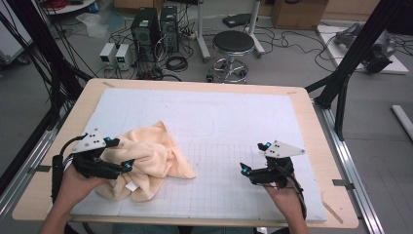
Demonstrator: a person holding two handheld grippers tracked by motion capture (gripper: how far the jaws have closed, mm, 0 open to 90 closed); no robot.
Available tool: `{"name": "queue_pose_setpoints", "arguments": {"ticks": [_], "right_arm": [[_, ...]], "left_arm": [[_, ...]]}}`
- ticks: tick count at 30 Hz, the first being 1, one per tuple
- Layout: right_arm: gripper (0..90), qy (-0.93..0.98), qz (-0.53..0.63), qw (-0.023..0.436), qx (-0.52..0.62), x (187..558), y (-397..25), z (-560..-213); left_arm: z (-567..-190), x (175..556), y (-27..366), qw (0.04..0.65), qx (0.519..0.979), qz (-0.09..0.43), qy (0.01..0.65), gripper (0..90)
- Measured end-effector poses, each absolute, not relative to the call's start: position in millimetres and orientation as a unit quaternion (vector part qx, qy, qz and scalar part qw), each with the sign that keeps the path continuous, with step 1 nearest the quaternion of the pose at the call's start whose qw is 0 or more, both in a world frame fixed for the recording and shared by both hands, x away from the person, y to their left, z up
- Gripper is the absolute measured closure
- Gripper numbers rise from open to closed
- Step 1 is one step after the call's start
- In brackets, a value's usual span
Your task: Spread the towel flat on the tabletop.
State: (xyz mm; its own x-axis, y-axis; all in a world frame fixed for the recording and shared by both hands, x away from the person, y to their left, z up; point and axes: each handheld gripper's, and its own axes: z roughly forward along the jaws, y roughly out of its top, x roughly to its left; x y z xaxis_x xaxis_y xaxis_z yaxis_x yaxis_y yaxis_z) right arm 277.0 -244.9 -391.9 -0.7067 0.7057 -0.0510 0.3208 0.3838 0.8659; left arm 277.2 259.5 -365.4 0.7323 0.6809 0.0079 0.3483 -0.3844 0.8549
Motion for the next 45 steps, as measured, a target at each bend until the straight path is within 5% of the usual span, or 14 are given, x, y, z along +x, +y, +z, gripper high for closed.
{"name": "queue_pose_setpoints", "arguments": {"ticks": [15,45], "right_arm": [[8.9,0.812,0.449,0.206,0.31,277.4,-239.4,-394.0],[8.9,0.82,0.444,0.197,0.303,278.0,-232.7,-396.1]], "left_arm": [[-375.1,281.4,264.3,0.445,0.826,0.162,0.308,38.0],[-393.6,292.6,255.1,0.413,0.844,0.149,0.307,55.9]]}}
